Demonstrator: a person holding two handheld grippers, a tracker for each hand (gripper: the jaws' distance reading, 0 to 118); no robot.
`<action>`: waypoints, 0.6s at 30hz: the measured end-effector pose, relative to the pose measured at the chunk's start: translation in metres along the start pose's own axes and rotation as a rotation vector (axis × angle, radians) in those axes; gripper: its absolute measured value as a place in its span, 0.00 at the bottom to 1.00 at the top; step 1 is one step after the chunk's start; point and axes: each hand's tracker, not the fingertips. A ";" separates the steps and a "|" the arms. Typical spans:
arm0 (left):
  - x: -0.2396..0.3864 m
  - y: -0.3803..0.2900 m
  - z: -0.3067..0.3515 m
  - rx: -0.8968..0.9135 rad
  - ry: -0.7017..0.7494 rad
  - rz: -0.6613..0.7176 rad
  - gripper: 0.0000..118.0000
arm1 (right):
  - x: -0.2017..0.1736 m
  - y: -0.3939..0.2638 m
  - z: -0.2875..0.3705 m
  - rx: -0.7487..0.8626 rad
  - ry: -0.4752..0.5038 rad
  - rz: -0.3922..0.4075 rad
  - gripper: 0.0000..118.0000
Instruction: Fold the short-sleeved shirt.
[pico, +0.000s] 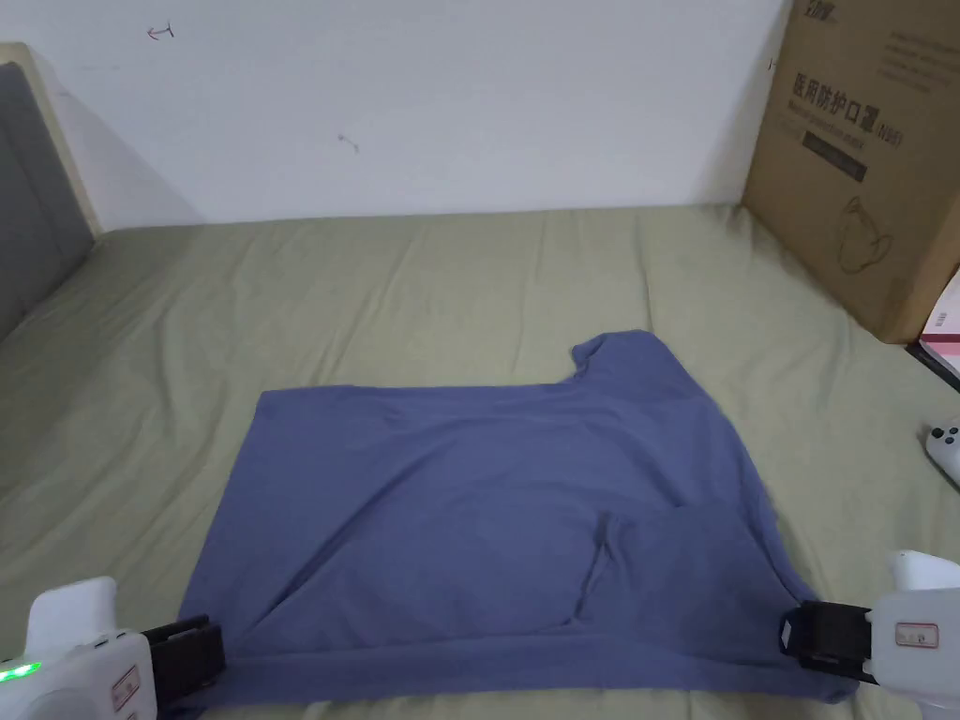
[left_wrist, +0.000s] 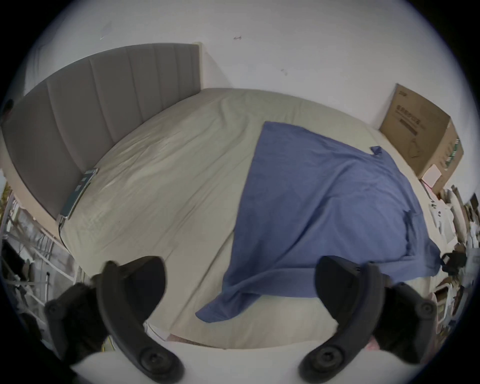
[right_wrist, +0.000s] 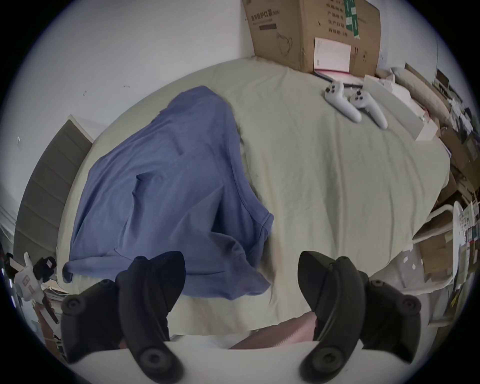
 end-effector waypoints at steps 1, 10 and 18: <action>0.000 0.001 0.005 0.002 -0.006 -0.012 0.94 | -0.001 0.000 0.005 0.011 0.000 0.007 0.79; 0.008 -0.031 0.022 -0.075 -0.024 -0.122 0.00 | -0.030 -0.023 0.028 0.025 -0.088 0.131 0.02; -0.013 -0.044 0.023 -0.045 0.032 -0.106 0.99 | -0.037 -0.038 0.025 0.027 -0.021 0.109 0.00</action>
